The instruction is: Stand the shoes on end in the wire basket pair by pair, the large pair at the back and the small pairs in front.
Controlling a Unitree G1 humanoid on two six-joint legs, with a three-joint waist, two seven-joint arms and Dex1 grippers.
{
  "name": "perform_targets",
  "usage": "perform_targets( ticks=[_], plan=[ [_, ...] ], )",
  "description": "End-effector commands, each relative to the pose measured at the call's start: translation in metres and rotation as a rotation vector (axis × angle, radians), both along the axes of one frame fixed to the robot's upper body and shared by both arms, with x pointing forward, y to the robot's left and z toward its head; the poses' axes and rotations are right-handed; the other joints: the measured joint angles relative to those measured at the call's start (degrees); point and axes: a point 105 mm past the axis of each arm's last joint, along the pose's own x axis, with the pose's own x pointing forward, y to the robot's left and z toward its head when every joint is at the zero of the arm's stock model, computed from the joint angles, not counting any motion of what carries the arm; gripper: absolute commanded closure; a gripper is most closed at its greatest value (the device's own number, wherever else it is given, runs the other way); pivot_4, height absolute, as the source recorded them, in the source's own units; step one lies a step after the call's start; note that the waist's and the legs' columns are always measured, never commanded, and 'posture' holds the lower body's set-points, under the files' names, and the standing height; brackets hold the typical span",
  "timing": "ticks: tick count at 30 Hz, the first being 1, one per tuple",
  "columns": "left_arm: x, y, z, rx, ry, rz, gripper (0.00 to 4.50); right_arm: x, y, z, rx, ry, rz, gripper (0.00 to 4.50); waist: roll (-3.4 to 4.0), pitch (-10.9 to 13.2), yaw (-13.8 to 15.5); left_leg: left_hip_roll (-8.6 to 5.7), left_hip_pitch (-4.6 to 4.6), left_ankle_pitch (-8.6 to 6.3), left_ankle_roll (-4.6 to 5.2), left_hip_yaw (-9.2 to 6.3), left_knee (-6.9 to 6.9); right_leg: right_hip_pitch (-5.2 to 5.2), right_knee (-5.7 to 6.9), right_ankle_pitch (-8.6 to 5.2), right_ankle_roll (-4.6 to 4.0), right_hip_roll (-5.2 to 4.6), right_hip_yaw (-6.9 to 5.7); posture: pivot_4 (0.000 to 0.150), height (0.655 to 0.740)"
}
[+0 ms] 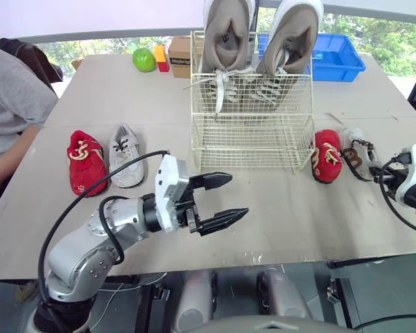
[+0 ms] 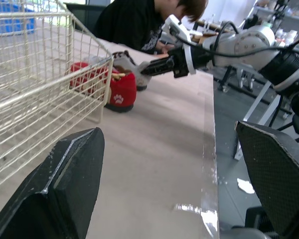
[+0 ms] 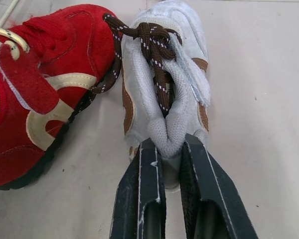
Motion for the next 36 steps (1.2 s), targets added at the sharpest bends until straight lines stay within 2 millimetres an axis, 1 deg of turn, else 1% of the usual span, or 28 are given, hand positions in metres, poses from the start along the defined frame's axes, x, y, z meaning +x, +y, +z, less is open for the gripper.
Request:
perform_targets(
  ticks=[1, 4, 5, 7, 8, 9, 10, 12, 14, 17, 18, 19, 20, 22, 23, 24, 26, 27, 28, 30, 31, 32, 33, 34, 36],
  plan=[
    [0.004, -0.003, 0.007, -0.029, -0.023, 0.005, 0.0, -0.011, 0.0, 0.036, -0.132, -0.102, 0.057, 4.44, 0.1, 0.0, 0.1, 0.0, 0.0, 0.0, 0.0, -0.01, -0.01, 0.0, 0.0, 0.0, 0.0, 0.0, -0.01, 0.15, 0.74],
    [0.01, -0.003, 0.014, -0.072, -0.008, 0.014, 0.0, -0.029, -0.003, 0.061, -0.273, -0.115, 0.139, 4.44, 0.26, 0.1, 0.4, -0.02, -0.04, 0.0, 0.0, -0.02, -0.03, -0.01, -0.01, -0.01, 0.02, -0.01, -0.01, 0.15, 0.74],
    [0.012, -0.003, 0.016, -0.088, 0.001, 0.017, 0.0, -0.037, -0.005, 0.072, -0.339, -0.113, 0.18, 4.44, 0.27, 0.1, 0.5, -0.03, -0.05, 0.0, 0.0, -0.02, -0.02, -0.02, -0.03, -0.01, 0.02, -0.01, -0.01, 0.15, 0.74],
    [0.017, -0.003, 0.023, -0.131, 0.036, 0.014, 0.0, -0.059, -0.002, 0.097, -0.464, -0.086, 0.331, 4.44, 0.35, 0.1, 0.7, -0.03, -0.02, 0.0, 0.0, -0.01, -0.02, 0.0, -0.03, -0.02, 0.04, 0.0, -0.01, 0.15, 0.74],
    [0.02, -0.004, 0.027, -0.148, 0.051, 0.01, 0.0, -0.068, -0.002, 0.106, -0.502, -0.058, 0.383, 4.44, 0.35, 0.1, 0.8, -0.03, -0.02, 0.0, 0.01, -0.02, -0.01, -0.01, -0.02, -0.14, 0.24, -0.01, -0.02, 0.15, 0.74],
    [0.023, -0.005, 0.032, -0.163, 0.069, -0.006, 0.0, -0.079, -0.001, 0.114, -0.564, -0.018, 0.461, 4.44, 0.32, 0.1, 0.9, -0.03, 0.0, 0.0, 0.01, -0.03, -0.01, 0.0, -0.01, -0.15, 0.25, 0.0, -0.03, 0.15, 0.74],
    [0.025, -0.006, 0.036, -0.166, 0.087, -0.024, 0.0, -0.09, 0.003, 0.12, -0.618, 0.018, 0.551, 4.44, 0.3, 0.1, 1.0, 0.0, 0.03, 0.0, 0.01, -0.04, -0.01, 0.02, -0.02, -0.15, 0.26, 0.05, -0.05, 0.15, 0.74],
    [0.025, -0.01, 0.042, -0.149, 0.125, -0.093, 0.0, -0.112, 0.019, 0.13, -0.625, 0.099, 0.739, 4.44, 0.24, 0.1, 1.1, 0.03, 0.04, 0.0, 0.0, -0.04, 0.03, 0.04, -0.02, -0.16, 0.27, 0.11, -0.11, 0.15, 0.74],
    [0.026, -0.014, 0.048, -0.123, 0.156, -0.166, 0.0, -0.125, 0.042, 0.135, -0.645, 0.129, 0.926, 4.44, 0.21, 0.1, 1.0, 0.04, 0.04, 0.0, 0.0, -0.05, 0.04, 0.06, -0.02, -0.17, 0.27, 0.12, -0.16, 0.15, 0.74],
    [0.029, -0.021, 0.057, -0.031, 0.192, -0.257, 0.0, -0.128, 0.089, 0.138, -0.692, 0.072, 1.186, 4.44, 0.17, 0.2, 0.7, 0.06, 0.06, 0.0, 0.0, -0.1, 0.07, 0.08, -0.01, -0.16, 0.28, 0.11, -0.13, 0.15, 0.74],
    [0.032, -0.023, 0.057, -0.002, 0.195, -0.27, 0.0, -0.127, 0.099, 0.139, -0.7, 0.049, 1.235, 4.44, 0.17, 0.2, 0.8, 0.06, 0.04, 0.0, 0.0, -0.1, 0.11, 0.06, 0.01, -0.16, 0.28, 0.1, -0.14, 0.15, 0.74],
    [0.036, -0.024, 0.059, 0.03, 0.228, -0.29, 0.0, -0.125, 0.113, 0.139, -0.719, 0.009, 1.297, 4.44, 0.17, 0.2, 0.8, 0.06, 0.02, 0.0, 0.0, -0.1, 0.12, 0.05, 0.0, -0.16, 0.28, 0.1, -0.14, 0.15, 0.74],
    [0.038, -0.027, 0.059, 0.082, 0.263, -0.322, 0.0, -0.122, 0.128, 0.137, -0.759, -0.047, 1.363, 4.44, 0.18, 0.2, 0.8, 0.05, 0.04, 0.0, -0.01, -0.1, 0.12, 0.04, 0.02, -0.16, 0.28, 0.08, -0.14, 0.15, 0.74],
    [0.043, -0.032, 0.061, 0.178, 0.306, -0.374, 0.0, -0.114, 0.156, 0.14, -0.81, -0.213, 1.466, 4.44, 0.03, 0.3, 0.7, 0.04, 0.02, 0.0, -0.01, -0.1, 0.12, 0.03, -0.01, -0.16, 0.27, 0.04, -0.16, 0.15, 0.74],
    [0.046, -0.033, 0.061, 0.212, 0.317, -0.381, 0.0, -0.111, 0.165, 0.142, -0.819, -0.265, 1.495, 4.44, -0.08, 0.4, 0.6, 0.04, -0.03, -0.01, -0.02, -0.09, 0.17, -0.01, -0.04, -0.17, 0.27, 0.04, -0.22, 0.15, 0.74],
    [0.048, -0.035, 0.06, 0.24, 0.311, -0.389, 0.0, -0.107, 0.173, 0.145, -0.819, -0.302, 1.516, 4.44, 0.02, 0.4, 0.6, 0.03, -0.07, -0.01, -0.03, -0.13, 0.19, -0.03, -0.13, -0.16, 0.27, 0.04, -0.22, 0.15, 0.74],
    [0.052, -0.035, 0.056, 0.304, 0.314, -0.394, 0.0, -0.1, 0.187, 0.151, -0.818, -0.368, 1.554, 4.44, -0.05, 0.5, 0.2, -0.05, -0.13, 0.0, -0.02, -0.14, 0.06, 0.0, -0.29, -0.12, 0.21, -0.06, -0.14, 0.15, 0.74],
    [0.05, -0.034, 0.052, 0.344, 0.314, -0.413, 0.0, -0.096, 0.194, 0.156, -0.819, -0.402, 1.558, 4.44, -0.01, 0.5, 0.0, -0.09, -0.17, -0.01, -0.02, -0.09, 0.07, -0.01, -0.3, -0.02, 0.03, -0.09, -0.11, 0.15, 0.74],
    [0.049, -0.033, 0.05, 0.37, 0.317, -0.428, 0.0, -0.092, 0.199, 0.159, -0.822, -0.422, 1.56, 4.44, -0.03, 0.5, -0.1, -0.08, -0.33, 0.0, -0.01, -0.12, 0.03, -0.1, -0.43, 0.0, 0.03, -0.07, -0.13, 0.15, 0.74],
    [0.043, -0.03, 0.045, 0.408, 0.344, -0.461, 0.55, -0.09, 0.203, 0.162, -0.833, -0.436, 1.572, 4.5, -0.02, 0.5, -0.1, -0.05, -0.55, 0.01, -0.03, -0.14, 0.05, -0.31, -0.43, 0.08, 0.17, -0.03, -0.15, 0.15, 0.74],
    [0.043, -0.028, 0.043, 0.423, 0.35, -0.457, 0.88, -0.089, 0.204, 0.163, -0.836, -0.439, 1.574, 4.5, -0.02, 0.5, 0.0, -0.03, -0.98, 0.02, -0.05, -0.21, 0.08, -0.74, -0.28, 0.12, 0.3, -0.03, -0.22, 0.15, 0.74],
    [0.042, -0.026, 0.041, 0.433, 0.354, -0.46, 1.18, -0.088, 0.205, 0.163, -0.841, -0.44, 1.578, 4.5, -0.02, 0.5, 0.2, -0.03, -1.17, 0.08, -0.16, -0.22, 0.15, -0.93, -0.15, 0.1, 0.34, -0.03, -0.23, 0.15, 0.74],
    [0.041, -0.024, 0.04, 0.432, 0.364, -0.464, 1.81, -0.087, 0.206, 0.163, -0.848, -0.443, 1.578, 4.5, -0.02, 0.5, 0.4, -0.06, -1.38, 0.15, -0.26, -0.19, 0.19, -1.19, 0.06, 0.02, 0.47, -0.05, -0.24, 0.15, 0.74],
    [0.041, -0.023, 0.04, 0.431, 0.371, -0.469, 2.22, -0.086, 0.206, 0.163, -0.852, -0.446, 1.578, 4.5, -0.01, 0.5, 0.4, -0.06, -1.43, 0.15, -0.26, -0.2, 0.19, -1.24, 0.09, 0.01, 0.48, -0.05, -0.28, 0.15, 0.74],
    [0.04, -0.022, 0.043, 0.403, 0.397, -0.476, 3.22, -0.083, 0.207, 0.163, -0.857, -0.447, 1.573, 4.5, 0.0, 0.5, 0.4, -0.05, -1.45, 0.13, -0.23, -0.15, 0.19, -1.24, 0.13, -0.01, 0.49, -0.04, -0.37, 0.15, 0.74]
  ],
)
